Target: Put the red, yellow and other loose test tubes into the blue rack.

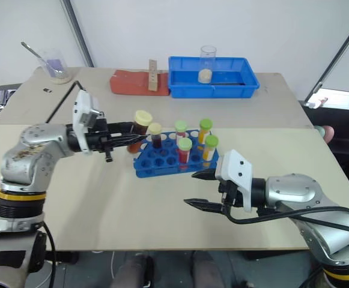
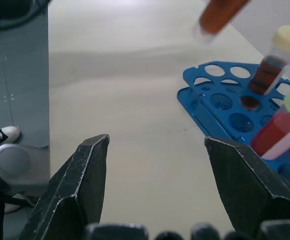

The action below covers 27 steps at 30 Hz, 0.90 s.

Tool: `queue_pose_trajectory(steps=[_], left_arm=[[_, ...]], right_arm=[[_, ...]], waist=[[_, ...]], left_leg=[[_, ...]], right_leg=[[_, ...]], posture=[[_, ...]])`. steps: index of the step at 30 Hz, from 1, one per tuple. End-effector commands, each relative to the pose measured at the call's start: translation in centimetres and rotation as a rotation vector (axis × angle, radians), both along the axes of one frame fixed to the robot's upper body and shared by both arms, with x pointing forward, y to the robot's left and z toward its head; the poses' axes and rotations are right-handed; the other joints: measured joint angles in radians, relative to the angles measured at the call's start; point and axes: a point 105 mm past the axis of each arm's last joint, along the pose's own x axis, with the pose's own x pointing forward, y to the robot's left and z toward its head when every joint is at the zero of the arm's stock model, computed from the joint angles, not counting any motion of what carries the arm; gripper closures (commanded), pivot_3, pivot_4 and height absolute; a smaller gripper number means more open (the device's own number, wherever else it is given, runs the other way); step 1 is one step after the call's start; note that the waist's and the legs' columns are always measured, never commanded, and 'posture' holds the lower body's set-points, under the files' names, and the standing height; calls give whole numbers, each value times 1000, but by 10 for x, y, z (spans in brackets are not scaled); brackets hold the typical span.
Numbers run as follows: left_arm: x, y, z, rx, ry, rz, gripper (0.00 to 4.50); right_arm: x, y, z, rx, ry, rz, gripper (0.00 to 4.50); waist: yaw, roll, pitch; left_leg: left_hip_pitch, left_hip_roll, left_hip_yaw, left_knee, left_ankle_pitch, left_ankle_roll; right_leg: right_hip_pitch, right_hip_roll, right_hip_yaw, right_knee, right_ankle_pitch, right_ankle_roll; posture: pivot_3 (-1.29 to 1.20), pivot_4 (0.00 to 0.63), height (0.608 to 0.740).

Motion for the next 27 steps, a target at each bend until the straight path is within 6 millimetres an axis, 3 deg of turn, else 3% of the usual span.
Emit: queue_pose_trajectory(steps=[1, 7, 19, 27], left_arm=[[0, -10, -6, -41, -52, 23, 3619], [7, -25, -30, -77, -41, 43, 3619], [20, -46, -53, -109, -48, 70, 3619], [19, -44, -62, -129, -68, 116, 3619]], right_arm=[[-5, -4, 8, -5, -16, -25, 1071], [-9, -7, 7, -18, 6, -67, 1071], [-15, -9, 7, -11, 35, -104, 1071], [-15, -10, 8, -8, 28, -127, 1071]], waist=[[2, 0, 0], [6, 0, 0], [6, 0, 0], [11, 0, 0]], left_leg=[[0, 0, 0, 0, 0, 0], [0, 0, 0, 0, 0, 0], [0, -1, 0, 0, 0, 0], [0, -1, -1, 0, 0, 0]], right_leg=[[0, 0, 0, 0, 0, 0], [0, 0, 0, -1, 0, 0], [1, -1, 0, -1, 0, 0], [2, -1, 0, -3, 1, 1]], posture=[[0, 150, 740], [0, 150, 740], [0, 150, 740], [0, 150, 740]])
